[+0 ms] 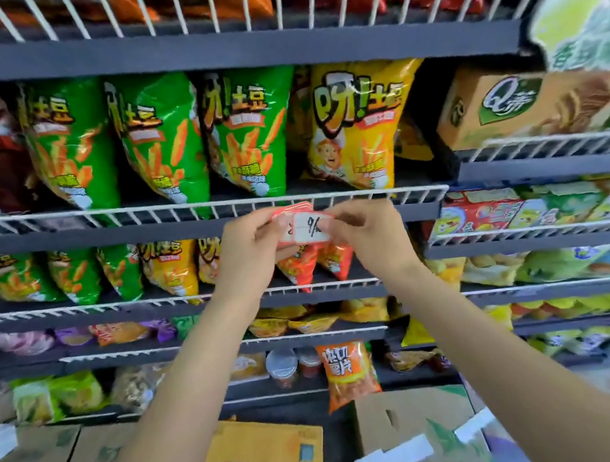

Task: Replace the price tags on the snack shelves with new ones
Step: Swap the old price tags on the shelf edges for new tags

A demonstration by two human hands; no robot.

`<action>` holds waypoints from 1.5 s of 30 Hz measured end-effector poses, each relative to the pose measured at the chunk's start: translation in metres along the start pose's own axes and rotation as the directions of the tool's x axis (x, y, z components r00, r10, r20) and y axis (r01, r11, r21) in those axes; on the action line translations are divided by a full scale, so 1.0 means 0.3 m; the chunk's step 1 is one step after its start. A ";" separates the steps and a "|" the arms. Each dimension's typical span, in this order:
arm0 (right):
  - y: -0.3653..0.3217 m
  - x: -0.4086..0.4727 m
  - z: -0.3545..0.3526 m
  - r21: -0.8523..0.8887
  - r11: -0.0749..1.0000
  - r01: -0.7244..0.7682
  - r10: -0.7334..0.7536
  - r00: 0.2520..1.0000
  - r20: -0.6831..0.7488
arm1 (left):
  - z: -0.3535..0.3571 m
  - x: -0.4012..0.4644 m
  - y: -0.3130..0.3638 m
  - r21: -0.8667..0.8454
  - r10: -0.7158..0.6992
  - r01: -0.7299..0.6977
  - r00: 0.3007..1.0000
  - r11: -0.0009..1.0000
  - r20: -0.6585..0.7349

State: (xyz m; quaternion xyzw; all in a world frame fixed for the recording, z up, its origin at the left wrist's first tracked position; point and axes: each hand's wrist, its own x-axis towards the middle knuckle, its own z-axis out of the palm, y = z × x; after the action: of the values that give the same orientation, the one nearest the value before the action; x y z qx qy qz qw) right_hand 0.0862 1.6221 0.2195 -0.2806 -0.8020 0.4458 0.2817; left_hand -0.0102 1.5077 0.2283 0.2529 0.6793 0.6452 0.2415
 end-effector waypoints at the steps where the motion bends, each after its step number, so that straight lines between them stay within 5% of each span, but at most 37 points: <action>1: 0.010 -0.014 -0.027 0.010 1.000 -0.016 0.017 1.000 -0.018 | 0.026 -0.011 0.001 0.010 0.004 -0.004 1.000 1.000 0.012; 19: 0.362 -0.087 -0.785 -0.019 0.998 -0.067 0.066 0.996 -0.055 | 0.855 -0.134 0.032 -0.017 0.051 -0.052 0.998 0.998 -0.035; 29: 0.469 -0.045 -1.152 -0.104 0.994 -0.032 0.021 0.994 -0.107 | 1.241 -0.138 0.108 0.310 0.305 -0.282 0.952 0.908 -0.026; 45: 0.748 -0.023 -1.657 -0.085 0.994 -0.073 0.039 0.937 -0.347 | 1.798 -0.104 0.122 0.398 0.291 -0.275 0.956 0.875 0.021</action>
State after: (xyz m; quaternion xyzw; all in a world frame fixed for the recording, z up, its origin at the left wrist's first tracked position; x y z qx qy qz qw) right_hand 0.4846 1.9940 0.2429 -0.3902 -0.7526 0.3584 0.3909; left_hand 0.3676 1.8956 0.2376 0.3805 0.7560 0.5273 0.0748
